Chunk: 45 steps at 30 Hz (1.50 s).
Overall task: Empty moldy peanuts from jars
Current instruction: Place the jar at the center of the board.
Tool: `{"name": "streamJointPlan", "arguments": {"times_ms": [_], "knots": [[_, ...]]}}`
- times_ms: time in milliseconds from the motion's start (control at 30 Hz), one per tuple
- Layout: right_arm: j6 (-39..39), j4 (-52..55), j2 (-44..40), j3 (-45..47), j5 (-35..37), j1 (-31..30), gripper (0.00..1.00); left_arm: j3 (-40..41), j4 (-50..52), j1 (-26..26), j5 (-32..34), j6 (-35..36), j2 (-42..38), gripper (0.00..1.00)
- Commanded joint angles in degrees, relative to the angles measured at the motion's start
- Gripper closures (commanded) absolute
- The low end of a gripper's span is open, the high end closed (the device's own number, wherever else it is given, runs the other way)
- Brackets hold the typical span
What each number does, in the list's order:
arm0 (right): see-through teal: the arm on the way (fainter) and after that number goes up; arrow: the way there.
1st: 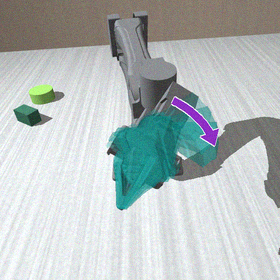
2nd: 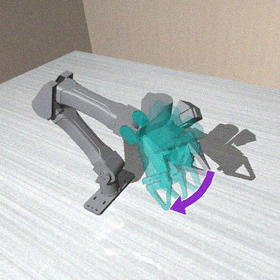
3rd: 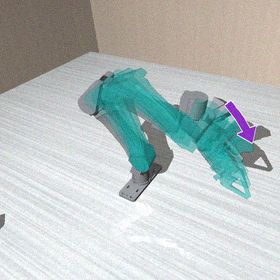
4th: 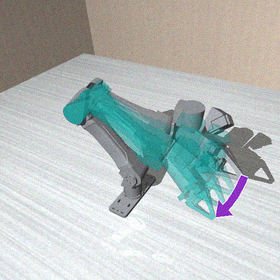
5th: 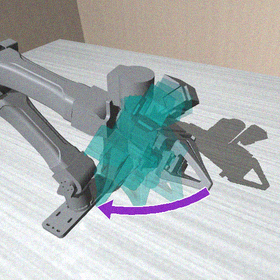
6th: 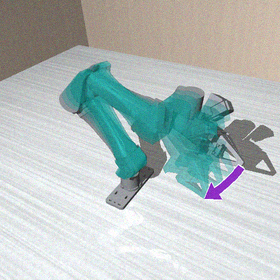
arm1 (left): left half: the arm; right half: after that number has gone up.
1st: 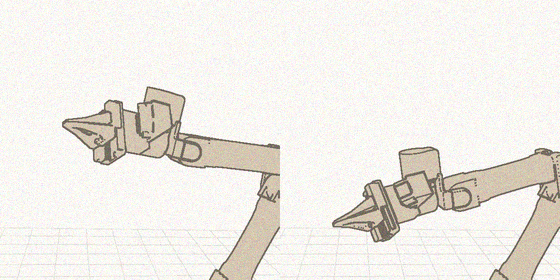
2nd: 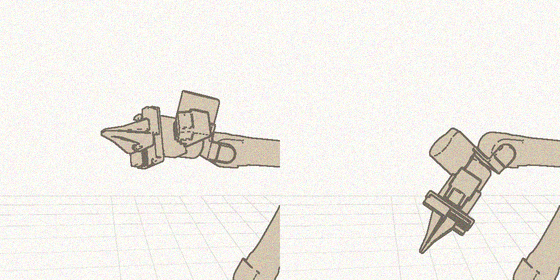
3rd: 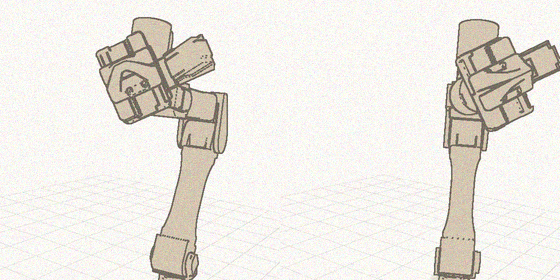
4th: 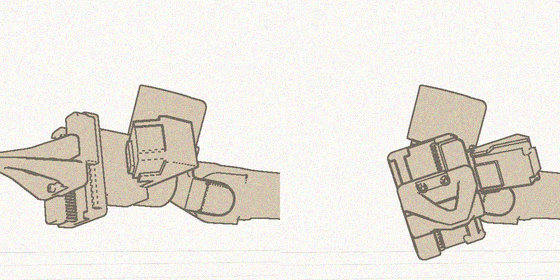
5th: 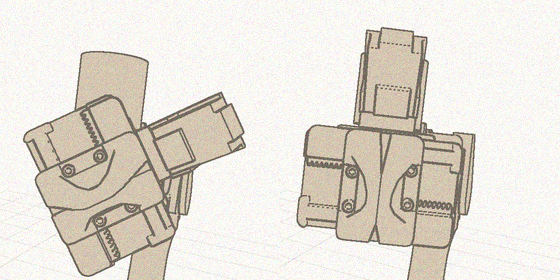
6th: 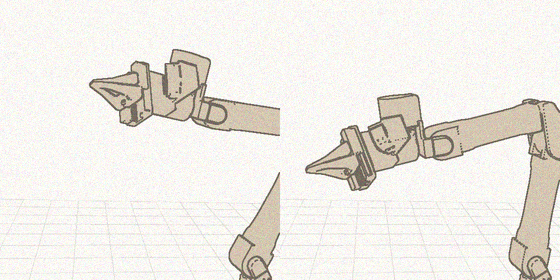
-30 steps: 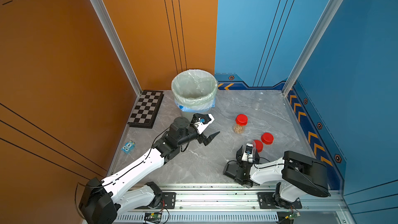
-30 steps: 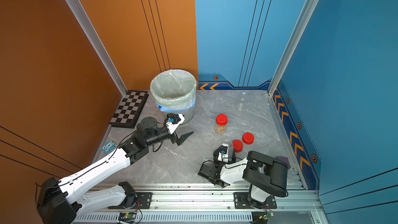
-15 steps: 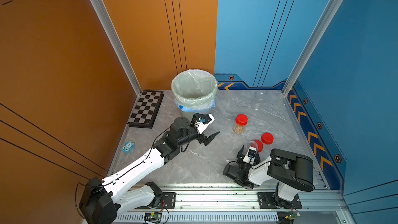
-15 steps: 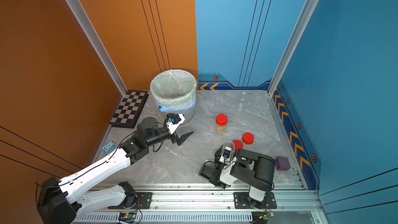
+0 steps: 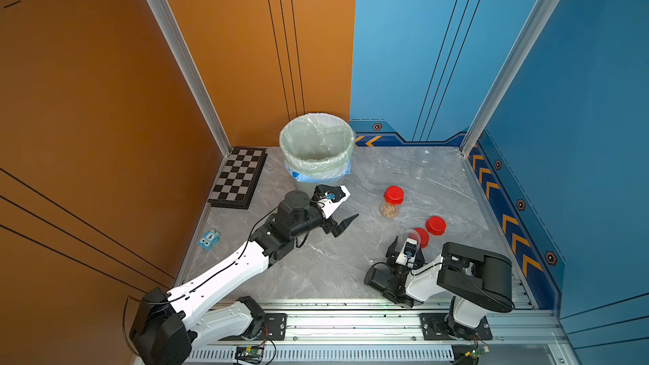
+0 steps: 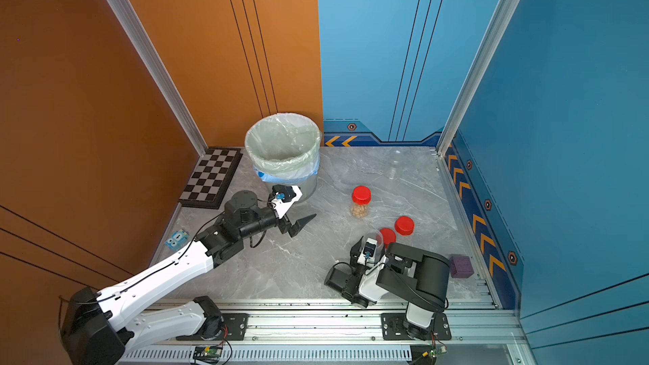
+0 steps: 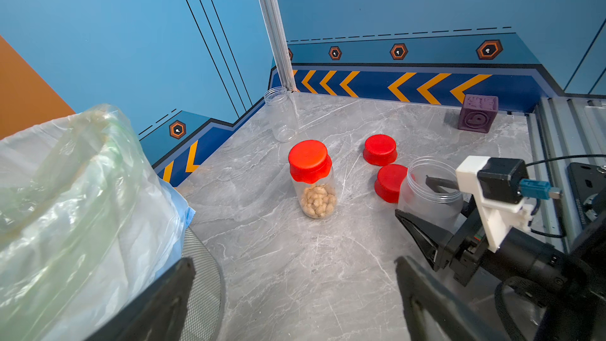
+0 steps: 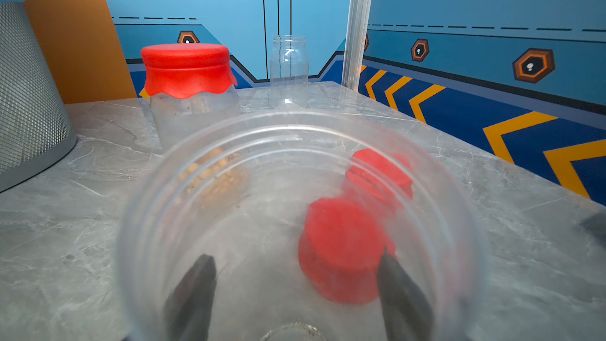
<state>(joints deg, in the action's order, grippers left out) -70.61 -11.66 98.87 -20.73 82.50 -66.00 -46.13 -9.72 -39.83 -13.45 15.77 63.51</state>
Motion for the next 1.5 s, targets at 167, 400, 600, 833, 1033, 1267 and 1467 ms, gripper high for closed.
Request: {"name": "streamJointPlan", "arguments": {"times_ms": [167,400,600,833,1033,1267,1467], "knots": [[0.41,3.83,6.08,1.86,-28.32,-0.32,0.19,0.76,-0.98,-0.27,0.89,1.19,-0.31,0.02],[0.78,4.07,5.45,1.75,-27.92,-0.86,0.17,1.24,-0.98,0.00,1.39,1.76,-0.38,0.02],[0.14,5.00,5.33,1.50,-27.46,-1.32,0.16,0.89,-1.06,0.23,0.32,1.52,-0.32,0.02],[1.84,2.61,4.83,2.34,-26.69,-2.91,0.08,0.98,-1.08,0.21,0.38,1.55,0.29,0.02],[1.98,5.86,2.15,1.57,-24.51,-4.78,0.06,1.12,-0.97,0.28,0.54,1.63,0.15,0.02],[0.75,7.53,0.00,2.34,-23.72,-5.68,0.02,1.13,-1.00,0.33,0.71,1.94,0.51,0.01],[3.43,4.07,0.47,2.62,-23.69,-6.53,0.00,1.13,-0.97,0.28,0.53,1.81,0.74,0.02]]}}
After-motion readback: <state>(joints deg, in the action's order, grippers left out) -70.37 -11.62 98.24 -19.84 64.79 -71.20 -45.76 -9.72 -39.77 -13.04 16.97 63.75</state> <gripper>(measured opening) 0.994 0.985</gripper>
